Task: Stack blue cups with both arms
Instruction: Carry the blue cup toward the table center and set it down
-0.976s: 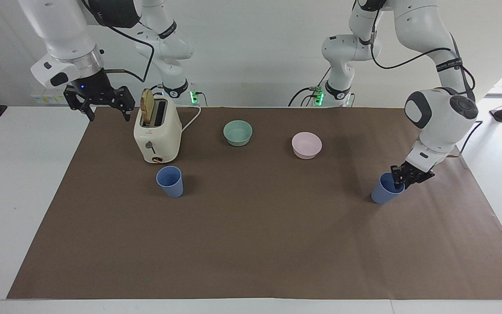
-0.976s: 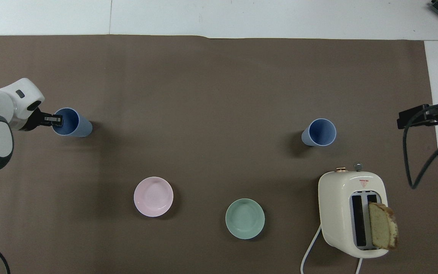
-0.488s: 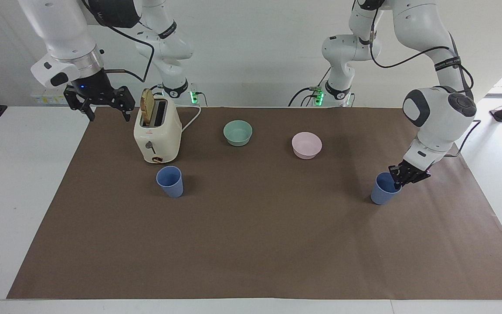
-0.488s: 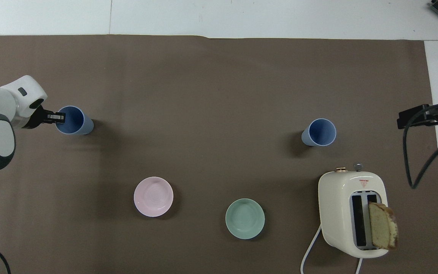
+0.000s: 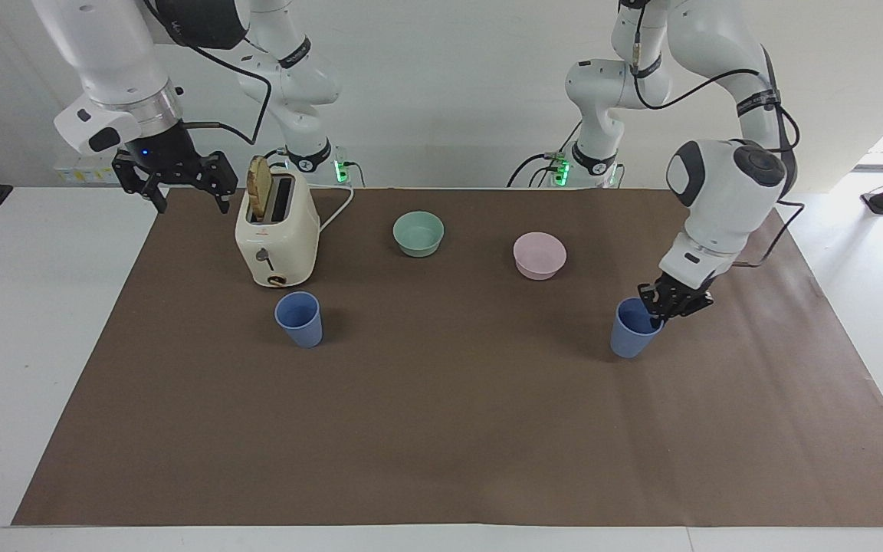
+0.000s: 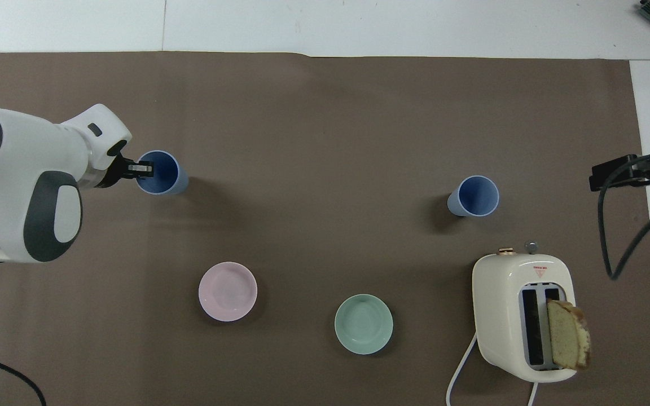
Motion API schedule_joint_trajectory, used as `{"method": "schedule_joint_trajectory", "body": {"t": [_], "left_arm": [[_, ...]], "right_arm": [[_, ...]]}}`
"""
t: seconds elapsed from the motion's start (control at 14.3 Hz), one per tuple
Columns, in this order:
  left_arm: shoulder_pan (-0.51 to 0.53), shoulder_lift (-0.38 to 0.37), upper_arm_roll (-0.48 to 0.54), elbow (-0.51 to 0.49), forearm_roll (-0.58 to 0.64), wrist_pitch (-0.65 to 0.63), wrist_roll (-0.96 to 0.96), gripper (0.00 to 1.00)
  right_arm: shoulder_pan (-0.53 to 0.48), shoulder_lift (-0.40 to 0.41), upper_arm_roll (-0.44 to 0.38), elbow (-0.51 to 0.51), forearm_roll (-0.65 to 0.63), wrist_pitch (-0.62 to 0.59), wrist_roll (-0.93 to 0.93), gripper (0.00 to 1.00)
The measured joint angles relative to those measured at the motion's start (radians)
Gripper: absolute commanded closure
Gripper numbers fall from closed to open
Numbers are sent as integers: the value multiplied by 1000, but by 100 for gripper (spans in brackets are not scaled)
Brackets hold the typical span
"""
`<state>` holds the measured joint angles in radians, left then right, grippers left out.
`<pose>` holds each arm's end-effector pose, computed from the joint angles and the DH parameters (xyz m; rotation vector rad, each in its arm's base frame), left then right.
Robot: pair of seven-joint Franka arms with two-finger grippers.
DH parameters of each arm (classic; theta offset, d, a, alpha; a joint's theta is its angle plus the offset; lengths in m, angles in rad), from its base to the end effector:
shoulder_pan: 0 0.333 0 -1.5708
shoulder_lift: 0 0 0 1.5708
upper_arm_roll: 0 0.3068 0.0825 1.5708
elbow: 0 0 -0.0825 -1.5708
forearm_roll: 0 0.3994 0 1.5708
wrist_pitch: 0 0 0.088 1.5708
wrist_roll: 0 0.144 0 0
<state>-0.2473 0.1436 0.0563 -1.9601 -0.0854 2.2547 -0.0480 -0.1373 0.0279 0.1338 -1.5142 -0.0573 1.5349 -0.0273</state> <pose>0.6079 -0.1230 0.3641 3.0507 -0.1454 0.2186 0.5747 -0.0114 0.5870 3.0880 0.0338 -0.0120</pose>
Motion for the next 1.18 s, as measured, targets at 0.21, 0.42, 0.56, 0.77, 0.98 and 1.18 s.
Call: {"method": "schedule_joint_trajectory", "body": {"t": [0.21, 0.42, 0.56, 0.77, 0.98, 1.18], "left_arm": [[-100, 5, -3, -3, 0, 4, -141, 100], [-179, 22, -3, -9, 0, 42, -242, 100], [-226, 34, -3, -9, 0, 55, -296, 100], [-286, 36, -4, -9, 0, 65, -353, 100], [-317, 37, -4, -10, 0, 70, -378, 100], [-332, 61, -4, -14, 0, 116, -387, 75]], "right_arm": [[0, 0, 0, 0, 0, 0, 0, 0], [0, 0, 0, 0, 0, 0, 0, 0], [0, 0, 0, 0, 0, 0, 0, 0], [0, 0, 0, 0, 0, 0, 0, 0], [0, 0, 0, 0, 0, 0, 0, 0], [0, 0, 0, 0, 0, 0, 0, 0]]}}
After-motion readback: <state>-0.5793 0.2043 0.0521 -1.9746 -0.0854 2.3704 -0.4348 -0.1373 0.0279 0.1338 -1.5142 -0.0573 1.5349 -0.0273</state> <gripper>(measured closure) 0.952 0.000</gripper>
